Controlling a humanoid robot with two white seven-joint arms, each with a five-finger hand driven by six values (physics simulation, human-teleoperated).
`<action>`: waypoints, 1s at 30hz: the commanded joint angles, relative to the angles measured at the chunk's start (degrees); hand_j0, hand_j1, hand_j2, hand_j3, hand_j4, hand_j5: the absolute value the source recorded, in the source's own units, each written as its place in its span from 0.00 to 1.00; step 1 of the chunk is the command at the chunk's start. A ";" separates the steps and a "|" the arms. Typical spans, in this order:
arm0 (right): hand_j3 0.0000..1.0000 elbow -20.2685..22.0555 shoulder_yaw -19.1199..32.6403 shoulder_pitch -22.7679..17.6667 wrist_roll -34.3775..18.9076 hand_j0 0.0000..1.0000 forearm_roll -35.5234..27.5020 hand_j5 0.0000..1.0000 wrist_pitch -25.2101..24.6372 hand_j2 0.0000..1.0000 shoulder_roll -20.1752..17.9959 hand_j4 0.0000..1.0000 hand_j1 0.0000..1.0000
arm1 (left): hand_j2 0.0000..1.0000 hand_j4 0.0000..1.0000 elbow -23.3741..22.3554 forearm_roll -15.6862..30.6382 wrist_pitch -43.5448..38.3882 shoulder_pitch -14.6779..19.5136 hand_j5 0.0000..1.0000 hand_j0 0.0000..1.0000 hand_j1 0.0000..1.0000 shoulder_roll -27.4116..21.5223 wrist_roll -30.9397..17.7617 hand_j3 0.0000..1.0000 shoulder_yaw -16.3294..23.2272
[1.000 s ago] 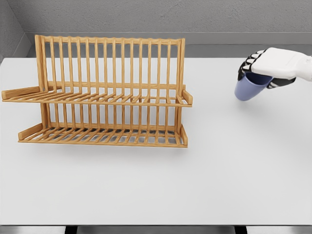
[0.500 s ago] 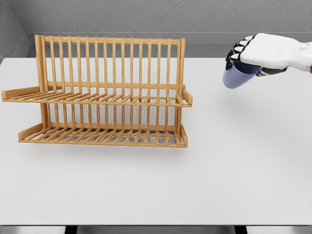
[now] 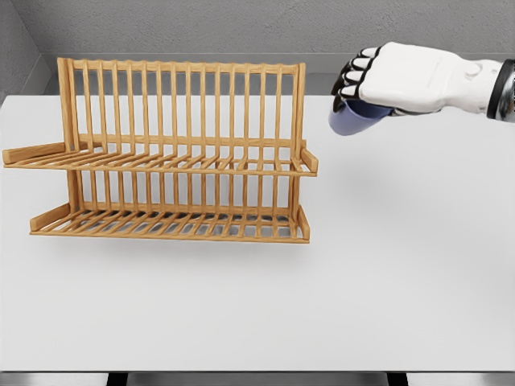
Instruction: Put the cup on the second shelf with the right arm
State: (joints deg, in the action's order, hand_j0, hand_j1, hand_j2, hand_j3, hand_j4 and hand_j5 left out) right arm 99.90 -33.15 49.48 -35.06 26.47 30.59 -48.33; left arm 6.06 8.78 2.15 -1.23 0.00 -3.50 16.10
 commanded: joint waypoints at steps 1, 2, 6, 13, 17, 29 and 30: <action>0.65 0.56 -0.16 0.00 0.06 0.65 -0.28 0.65 1.49 0.65 2.01 0.65 0.65 | 1.00 1.00 0.00 0.01 -0.04 0.00 1.00 1.00 1.00 0.00 -0.01 1.00 -0.01; 0.65 0.56 -0.25 0.09 0.06 0.65 -0.28 0.65 1.75 0.65 2.10 0.65 0.65 | 1.00 1.00 0.00 0.01 -0.04 0.00 1.00 1.00 1.00 0.00 -0.01 1.00 -0.01; 0.65 0.56 -0.42 0.09 0.06 0.65 -0.28 0.65 2.54 0.65 3.06 0.65 0.65 | 1.00 1.00 0.00 0.01 -0.04 0.00 1.00 1.00 1.00 0.00 -0.01 1.00 0.08; 0.66 0.56 -1.65 1.23 0.06 0.66 -0.37 0.66 4.41 0.66 5.17 0.66 0.66 | 1.00 1.00 0.00 0.01 -0.04 0.00 1.00 1.00 1.00 0.00 -0.01 1.00 -0.01; 0.67 0.56 -3.50 2.02 0.06 0.67 -0.37 0.67 4.41 0.67 5.88 0.67 0.67 | 1.00 1.00 0.00 0.01 -0.04 0.00 1.00 1.00 1.00 0.00 -0.01 1.00 -0.01; 0.68 0.56 -6.66 2.02 0.06 0.68 -0.37 0.68 4.41 0.68 5.88 0.68 0.68 | 1.00 1.00 0.00 0.01 -0.04 0.00 1.00 1.00 1.00 0.00 -0.01 1.00 -0.01; 0.68 0.56 -7.01 2.02 0.06 0.68 -0.37 0.68 4.41 0.68 5.88 0.68 0.68 | 1.00 1.00 0.00 0.01 0.04 0.00 1.00 1.00 1.00 0.00 -0.01 1.00 -0.01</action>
State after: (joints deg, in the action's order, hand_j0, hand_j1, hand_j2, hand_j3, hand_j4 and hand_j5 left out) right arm 100.45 -39.44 51.59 -34.81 26.33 35.06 -42.41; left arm 6.06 8.78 2.16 -1.23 0.00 -3.50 16.10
